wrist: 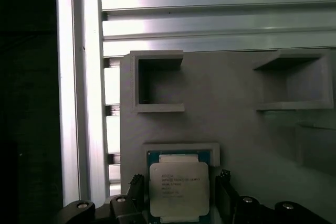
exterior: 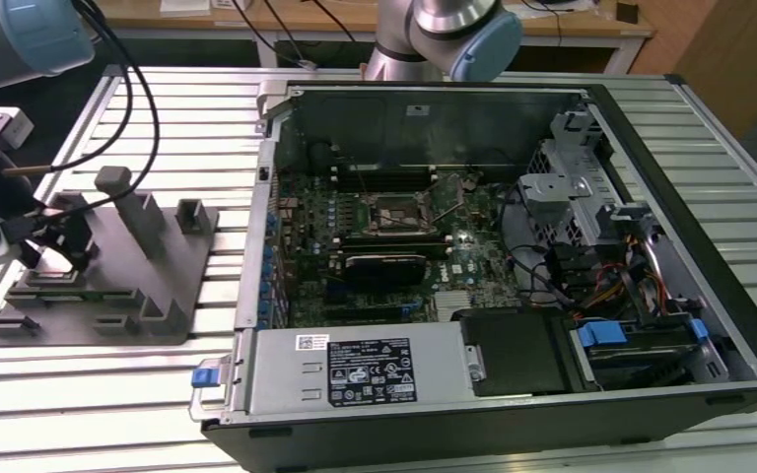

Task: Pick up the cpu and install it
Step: 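Pick up the cpu and move it towards the insertion slot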

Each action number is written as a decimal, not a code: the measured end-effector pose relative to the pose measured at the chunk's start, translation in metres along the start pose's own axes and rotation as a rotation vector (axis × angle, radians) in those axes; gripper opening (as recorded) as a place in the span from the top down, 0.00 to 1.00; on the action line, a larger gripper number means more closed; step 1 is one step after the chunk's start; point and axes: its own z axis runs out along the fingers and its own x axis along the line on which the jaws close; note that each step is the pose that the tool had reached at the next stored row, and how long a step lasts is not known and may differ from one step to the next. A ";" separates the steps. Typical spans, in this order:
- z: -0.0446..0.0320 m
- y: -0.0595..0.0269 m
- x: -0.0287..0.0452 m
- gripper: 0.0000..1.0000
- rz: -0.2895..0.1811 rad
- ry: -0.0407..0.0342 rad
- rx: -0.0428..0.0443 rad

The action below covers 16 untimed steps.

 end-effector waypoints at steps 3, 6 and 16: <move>0.0002 0.0000 0.0000 0.35 0.000 0.0002 0.0001; 0.0004 0.0000 0.0000 0.35 0.000 0.0000 0.0000; 0.0006 0.0000 0.0000 0.45 0.000 0.0000 0.0000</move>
